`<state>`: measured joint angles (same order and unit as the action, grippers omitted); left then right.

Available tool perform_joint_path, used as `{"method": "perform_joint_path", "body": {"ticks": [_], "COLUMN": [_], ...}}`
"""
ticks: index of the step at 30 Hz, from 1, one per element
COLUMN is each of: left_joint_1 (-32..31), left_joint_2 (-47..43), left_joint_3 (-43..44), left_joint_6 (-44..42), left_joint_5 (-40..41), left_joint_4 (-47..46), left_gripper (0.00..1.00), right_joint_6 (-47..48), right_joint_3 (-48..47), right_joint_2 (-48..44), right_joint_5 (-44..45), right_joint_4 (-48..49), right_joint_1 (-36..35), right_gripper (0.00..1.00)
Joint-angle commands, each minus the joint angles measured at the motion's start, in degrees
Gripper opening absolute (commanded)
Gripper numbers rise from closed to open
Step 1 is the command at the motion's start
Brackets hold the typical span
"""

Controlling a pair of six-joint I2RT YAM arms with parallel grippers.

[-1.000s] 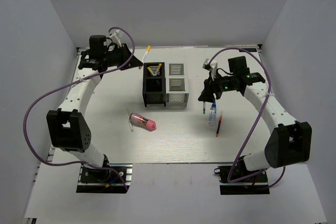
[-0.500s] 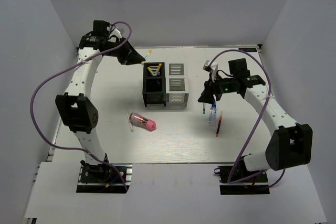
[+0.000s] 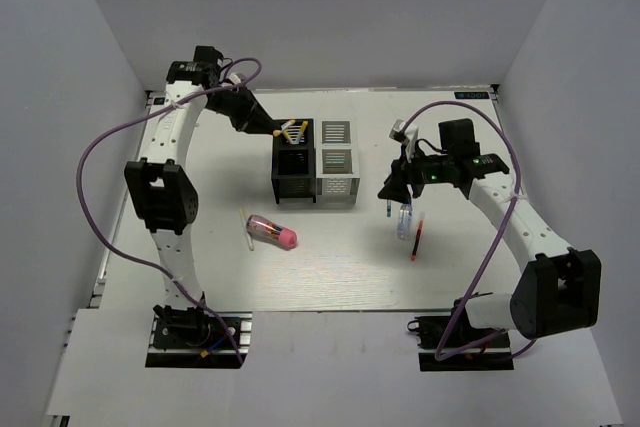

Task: Sort the stationery into containers
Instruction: Place the pen in the storage box.

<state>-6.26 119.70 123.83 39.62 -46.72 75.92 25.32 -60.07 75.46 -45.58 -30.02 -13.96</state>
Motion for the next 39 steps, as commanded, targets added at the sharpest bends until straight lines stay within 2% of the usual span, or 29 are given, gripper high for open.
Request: {"method": "perform_joint_path", "body": {"ticks": [1, 14, 15, 20, 23, 24, 26, 27, 28, 30, 32, 34, 35, 39], "left_joint_1": [-0.24, -0.77, -0.77, -0.77, -1.3, -1.3, -1.3, -1.3, -1.3, -1.3, -1.3, -1.3, -1.3, -1.3], "left_joint_2": [-0.52, 3.7, 4.48, 7.04, 8.26, 8.27, 8.27, 8.27, 8.27, 8.27, 7.65, 7.04, 6.26, 1.7], "left_joint_3": [-0.7, 0.18, 0.97, 3.0, 3.6, 3.61, 4.22, 5.18, 5.98, 6.94, 8.26, 8.8, 10.19, 12.75], "left_joint_6": [-1.38, -2.0, -2.0, -2.0, -1.48, -1.47, -0.77, -0.16, 0.54, 1.42, 2.22, 3.1, 4.58, 5.74], "left_joint_5": [-1.01, 1.36, 1.37, 1.37, 1.37, 1.37, 1.89, 1.89, 2.42, 2.42, 2.42, 1.9, 1.2, 0.66], "left_joint_4": [4.24, 4.24, 4.24, 4.24, 3.1, 2.48, 1.78, 1.25, 1.25, 0.37, -1.56, -3.4, -4.19, -9.46], "left_gripper": [0.0, 0.0, 0.05, 0.08, 0.14, 0.18, 0.33, 0.43, 0.6, 0.74, 1.0, 1.0, 1.0, 1.0], "right_joint_6": [-0.71, -1.24, -1.24, -1.33, -1.24, -1.24, -0.89, -0.71, -0.8, -0.8, -0.62, -0.62, -1.67, -3.0], "right_joint_3": [0.57, 1.63, 1.63, 1.72, 1.8, 1.8, 1.8, 1.89, 2.06, 2.07, 2.07, 1.72, 1.8, 0.92], "right_joint_2": [-1.72, -2.6, -2.6, -2.6, -2.6, -2.6, -2.69, -2.69, -2.77, -2.69, -2.78, -2.86, -2.52, -1.46], "right_joint_5": [-1.35, -1.26, -1.0, -1.0, -0.83, -0.74, -0.56, -0.39, -0.38, -0.3, 0.05, 0.67, 0.32, -3.36], "right_joint_4": [1.98, 3.04, 2.86, 3.03, 2.95, 2.95, 2.69, 2.6, 2.51, 2.51, 2.34, 2.34, 2.68, 2.86], "right_joint_1": [0.07, 0.16, 0.33, 0.16, 0.16, 0.24, 0.16, 0.16, 0.24, 0.24, 0.16, 0.07, 0.42, 0.69], "right_gripper": [0.52, 0.52, 0.52, 0.52, 0.52, 0.52, 0.52, 0.52, 0.52, 0.52, 0.56, 0.83, 0.9, 0.9]}}
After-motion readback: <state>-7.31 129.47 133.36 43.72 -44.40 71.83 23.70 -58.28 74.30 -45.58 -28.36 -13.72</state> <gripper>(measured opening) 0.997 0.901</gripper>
